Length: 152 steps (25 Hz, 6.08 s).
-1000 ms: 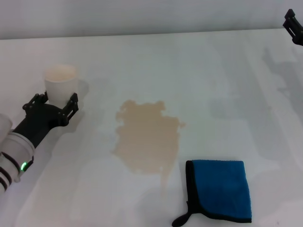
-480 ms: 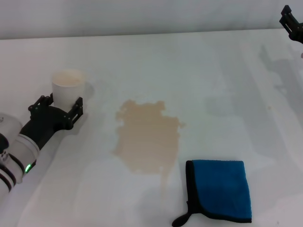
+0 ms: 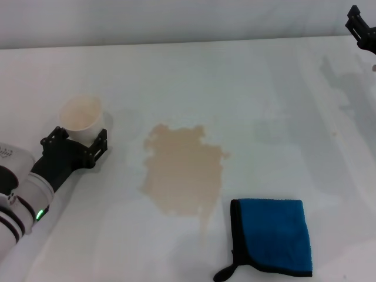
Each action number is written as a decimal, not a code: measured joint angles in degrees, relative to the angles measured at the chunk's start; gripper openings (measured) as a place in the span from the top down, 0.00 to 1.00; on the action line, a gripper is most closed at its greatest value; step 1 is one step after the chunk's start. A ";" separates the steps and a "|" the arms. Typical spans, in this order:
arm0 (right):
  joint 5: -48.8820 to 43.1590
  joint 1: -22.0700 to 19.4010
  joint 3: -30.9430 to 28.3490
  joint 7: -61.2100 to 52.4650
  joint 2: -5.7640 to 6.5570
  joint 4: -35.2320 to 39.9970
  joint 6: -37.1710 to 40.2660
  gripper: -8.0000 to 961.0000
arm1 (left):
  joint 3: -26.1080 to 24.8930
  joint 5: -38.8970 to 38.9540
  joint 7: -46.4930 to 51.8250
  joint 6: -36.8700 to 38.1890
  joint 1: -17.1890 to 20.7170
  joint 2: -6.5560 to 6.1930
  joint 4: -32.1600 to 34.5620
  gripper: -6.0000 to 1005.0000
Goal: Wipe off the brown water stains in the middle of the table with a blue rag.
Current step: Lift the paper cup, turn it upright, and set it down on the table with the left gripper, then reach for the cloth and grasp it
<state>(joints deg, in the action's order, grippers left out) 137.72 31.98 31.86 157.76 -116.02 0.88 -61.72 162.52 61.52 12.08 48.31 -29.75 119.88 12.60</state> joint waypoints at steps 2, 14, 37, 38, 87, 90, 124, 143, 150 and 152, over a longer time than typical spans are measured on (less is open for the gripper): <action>0.00 -0.17 0.04 -0.01 -0.07 0.00 -0.14 0.09 | 0.01 0.01 -0.05 0.21 0.51 -0.01 0.76 0.31; 0.00 -0.66 0.22 -1.17 -0.03 0.00 -0.91 0.09 | -0.11 -0.08 -0.88 4.14 4.24 -0.20 2.71 0.30; 0.00 -1.31 0.84 -1.40 0.28 0.66 -1.22 0.10 | 0.09 -0.09 -0.68 8.66 11.54 -0.41 5.46 0.11; 0.00 -1.31 0.84 -1.41 0.28 0.68 -1.22 0.10 | 0.10 -0.09 -0.67 9.29 11.97 -0.43 5.64 0.11; -30.52 -5.30 42.06 -62.03 8.58 39.70 19.74 0.11 | -1.06 22.11 6.56 29.80 15.72 -0.88 -5.24 0.11; -42.50 -5.31 40.76 -69.44 8.78 45.63 14.07 0.11 | -1.07 23.05 6.56 28.90 14.84 -0.88 -5.41 0.11; -105.26 -4.57 61.89 -125.55 0.77 91.56 -30.13 0.21 | -1.06 26.08 6.55 20.40 6.87 -0.88 -7.55 0.11; -105.70 -1.80 77.22 -133.76 0.38 88.79 -34.75 0.22 | -1.06 28.09 6.56 17.69 5.07 -0.92 -7.59 0.11; -105.74 -1.98 79.31 -134.32 0.20 85.18 -31.87 0.22 | -1.06 28.00 6.56 17.52 4.99 -1.01 -7.59 0.11; -106.01 -2.01 80.36 -134.85 0.19 84.20 -31.05 0.22 | -0.95 27.81 6.56 17.52 4.98 -1.09 -7.62 0.11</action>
<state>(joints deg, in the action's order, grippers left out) 31.71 29.97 112.21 22.91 -115.84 85.08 -92.77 161.57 89.34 18.63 65.82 -24.77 118.79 4.98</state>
